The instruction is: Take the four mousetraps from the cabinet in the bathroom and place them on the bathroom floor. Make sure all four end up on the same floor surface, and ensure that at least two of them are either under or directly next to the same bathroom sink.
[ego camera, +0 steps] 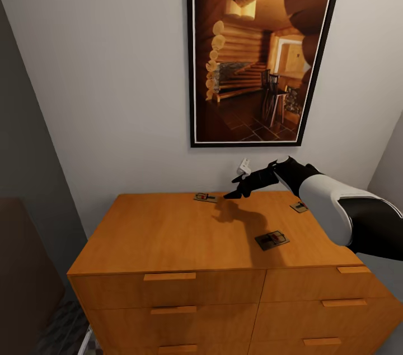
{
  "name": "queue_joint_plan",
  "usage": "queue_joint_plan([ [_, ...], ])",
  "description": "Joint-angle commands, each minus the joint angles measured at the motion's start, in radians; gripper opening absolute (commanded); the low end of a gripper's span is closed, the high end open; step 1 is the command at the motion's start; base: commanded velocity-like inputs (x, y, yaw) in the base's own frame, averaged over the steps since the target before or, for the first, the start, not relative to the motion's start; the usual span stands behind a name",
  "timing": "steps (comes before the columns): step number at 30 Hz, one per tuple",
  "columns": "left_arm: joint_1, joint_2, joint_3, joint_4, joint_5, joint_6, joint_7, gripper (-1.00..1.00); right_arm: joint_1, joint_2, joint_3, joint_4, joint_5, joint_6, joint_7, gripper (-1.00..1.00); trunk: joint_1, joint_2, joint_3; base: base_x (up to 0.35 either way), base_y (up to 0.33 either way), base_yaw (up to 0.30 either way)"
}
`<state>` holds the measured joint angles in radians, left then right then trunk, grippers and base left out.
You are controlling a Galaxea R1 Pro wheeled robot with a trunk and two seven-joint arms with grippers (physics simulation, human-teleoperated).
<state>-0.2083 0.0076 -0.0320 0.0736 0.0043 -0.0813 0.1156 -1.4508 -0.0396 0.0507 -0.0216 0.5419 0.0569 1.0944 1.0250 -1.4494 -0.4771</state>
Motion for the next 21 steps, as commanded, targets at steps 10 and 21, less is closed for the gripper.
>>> queue_joint_plan([
  [10, -0.002, -0.001, -0.003, 0.005, 0.000, -0.008, 0.002, 1.00, 0.001, 0.000, 0.005, -0.001, -0.006, 0.006, 0.004, 1.00, 0.000, -0.001, -0.011, 0.000, 0.000, 0.000],
  [21, -0.002, 0.000, -0.003, 0.005, 0.000, -0.008, 0.002, 1.00, 0.003, 0.000, 0.005, -0.001, -0.054, -0.016, 0.004, 1.00, 0.000, -0.001, -0.023, 0.000, 0.000, 0.000],
])
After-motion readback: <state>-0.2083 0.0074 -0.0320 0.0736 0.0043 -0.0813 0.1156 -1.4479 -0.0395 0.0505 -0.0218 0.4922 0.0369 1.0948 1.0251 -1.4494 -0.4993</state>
